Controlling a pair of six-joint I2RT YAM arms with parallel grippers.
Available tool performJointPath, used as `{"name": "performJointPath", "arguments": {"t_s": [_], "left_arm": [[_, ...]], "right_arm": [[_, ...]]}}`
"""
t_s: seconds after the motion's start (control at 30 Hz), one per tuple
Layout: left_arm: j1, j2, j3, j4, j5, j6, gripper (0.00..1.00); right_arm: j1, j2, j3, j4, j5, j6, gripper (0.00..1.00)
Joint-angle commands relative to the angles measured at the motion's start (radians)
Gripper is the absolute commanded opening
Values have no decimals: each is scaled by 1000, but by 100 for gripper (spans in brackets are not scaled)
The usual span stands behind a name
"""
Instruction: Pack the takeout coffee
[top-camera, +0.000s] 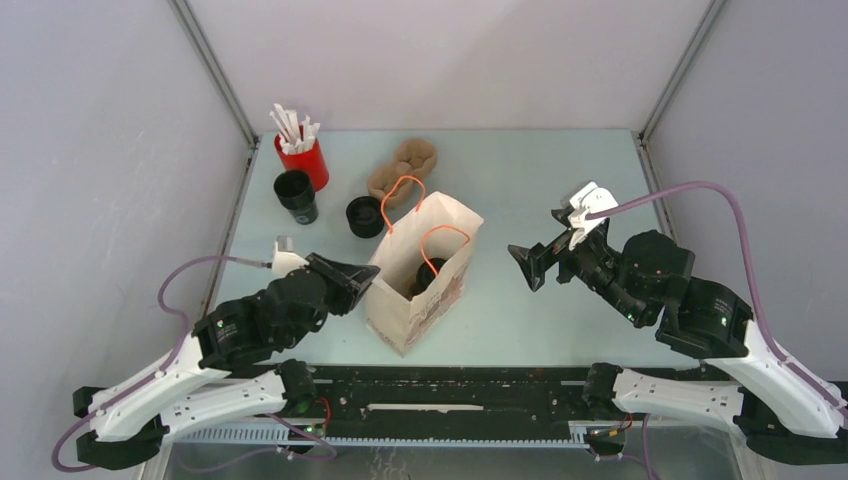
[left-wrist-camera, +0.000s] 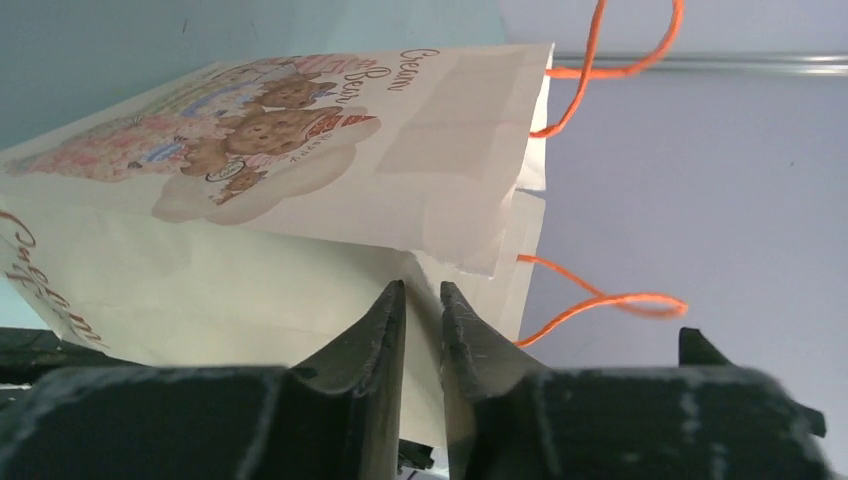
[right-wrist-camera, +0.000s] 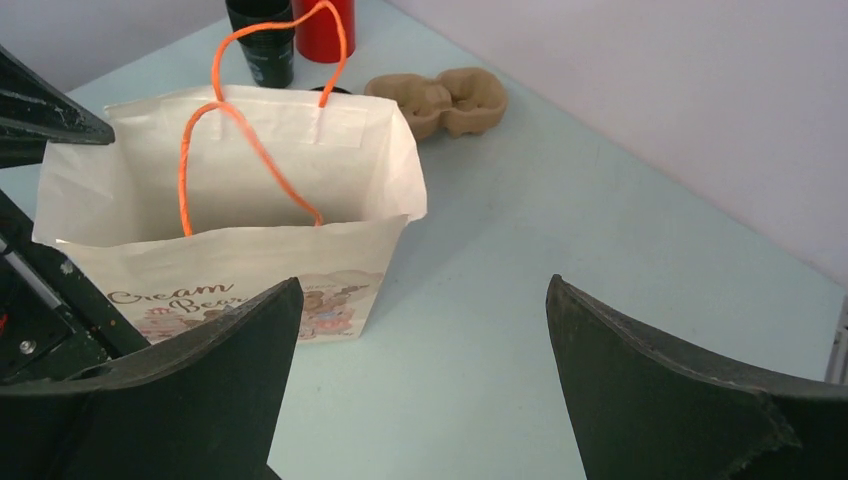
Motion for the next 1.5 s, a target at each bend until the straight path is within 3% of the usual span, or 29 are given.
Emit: {"name": "performJointPath", "arguments": {"t_s": [0.0,0.1,0.2,0.47,0.6,0.7,0.83,1.0,1.17,1.27,1.47], "left_arm": [[6,-8,-24,-38,-59,-83,30],[6,-25,-13,-50,-74,-39,44],[6,-28,50,-82,-112,95,57],[26,80,356,-247,-193,702,76],[250,134,469,-259,-112,1018,81],[527,164,483,-141,109,1210,85],[824,288,458,48,327,1325,86],[1039,544,511,318,503,1330,85],[1049,864,722,428,559,1434,81],[1049,1006,828,436,526,1454,72],[1047,1173,953,424,466,1469,56]], "right_arm": [[-4,-6,-9,7,-14,35,100],[-5,-3,-11,11,-25,35,100],[-5,7,-11,11,-29,38,100],[-5,32,-27,25,-33,39,100],[-6,48,-30,24,-35,32,100],[-6,64,-30,8,-37,29,100],[-11,76,-30,-10,-17,64,100],[-26,62,-30,-34,-16,105,100],[-47,49,-30,-86,-13,118,100],[-58,49,-30,-111,-9,118,100],[-78,50,-30,-127,-14,92,100]]}}
